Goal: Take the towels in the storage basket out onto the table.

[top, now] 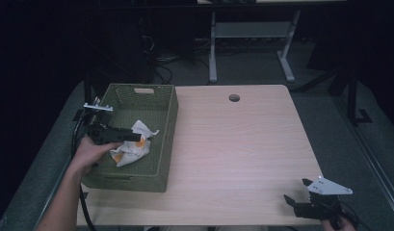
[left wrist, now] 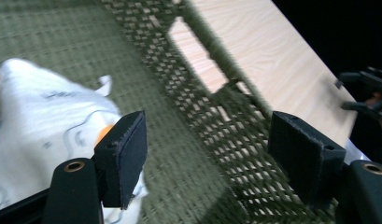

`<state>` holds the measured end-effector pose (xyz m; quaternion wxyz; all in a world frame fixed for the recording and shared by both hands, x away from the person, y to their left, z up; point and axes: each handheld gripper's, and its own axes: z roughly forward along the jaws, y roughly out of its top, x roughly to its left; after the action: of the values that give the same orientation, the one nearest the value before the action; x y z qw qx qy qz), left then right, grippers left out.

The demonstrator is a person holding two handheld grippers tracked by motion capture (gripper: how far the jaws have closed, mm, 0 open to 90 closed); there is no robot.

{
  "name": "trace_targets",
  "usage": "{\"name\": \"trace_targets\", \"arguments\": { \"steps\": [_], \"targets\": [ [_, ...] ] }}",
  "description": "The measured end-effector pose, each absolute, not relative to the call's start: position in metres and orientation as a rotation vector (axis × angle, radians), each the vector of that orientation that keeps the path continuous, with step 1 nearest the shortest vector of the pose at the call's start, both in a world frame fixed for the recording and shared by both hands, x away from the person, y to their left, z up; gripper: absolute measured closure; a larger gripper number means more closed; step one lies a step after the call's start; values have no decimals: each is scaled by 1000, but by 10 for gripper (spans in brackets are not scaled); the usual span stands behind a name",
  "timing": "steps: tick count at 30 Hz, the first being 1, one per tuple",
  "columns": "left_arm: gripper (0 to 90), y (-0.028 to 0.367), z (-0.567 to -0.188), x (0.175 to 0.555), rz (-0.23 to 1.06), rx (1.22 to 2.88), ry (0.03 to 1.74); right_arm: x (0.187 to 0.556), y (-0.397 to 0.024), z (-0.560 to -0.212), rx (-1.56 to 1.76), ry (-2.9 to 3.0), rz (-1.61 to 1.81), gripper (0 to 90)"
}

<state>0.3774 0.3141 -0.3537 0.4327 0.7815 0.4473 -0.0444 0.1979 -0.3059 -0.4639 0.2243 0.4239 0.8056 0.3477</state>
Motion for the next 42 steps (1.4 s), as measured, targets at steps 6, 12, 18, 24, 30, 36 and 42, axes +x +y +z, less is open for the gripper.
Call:
{"name": "trace_targets", "arguments": {
  "steps": [6,12,18,24,30,36,42],
  "targets": [
    [293,318,-364,382,-88,1973,1201,198,-306,-463,1165,2220,962,139],
    [279,320,-370,390,-25,1989,1311,198,-306,-463,1158,2222,962,139],
    [279,317,-375,395,10,2043,1379,198,-305,-463,1157,2226,966,138],
    [299,316,-384,398,4,2064,1448,198,-303,-463,1137,2236,967,139],
    [295,316,-391,402,33,2102,1520,198,-301,-463,1134,2244,964,139],
    [306,308,-400,407,75,2221,1562,198,-302,-463,1131,2238,966,139],
    [328,305,-408,410,-9,2259,1612,197,-301,-462,1125,2241,967,139]
  ]
}}
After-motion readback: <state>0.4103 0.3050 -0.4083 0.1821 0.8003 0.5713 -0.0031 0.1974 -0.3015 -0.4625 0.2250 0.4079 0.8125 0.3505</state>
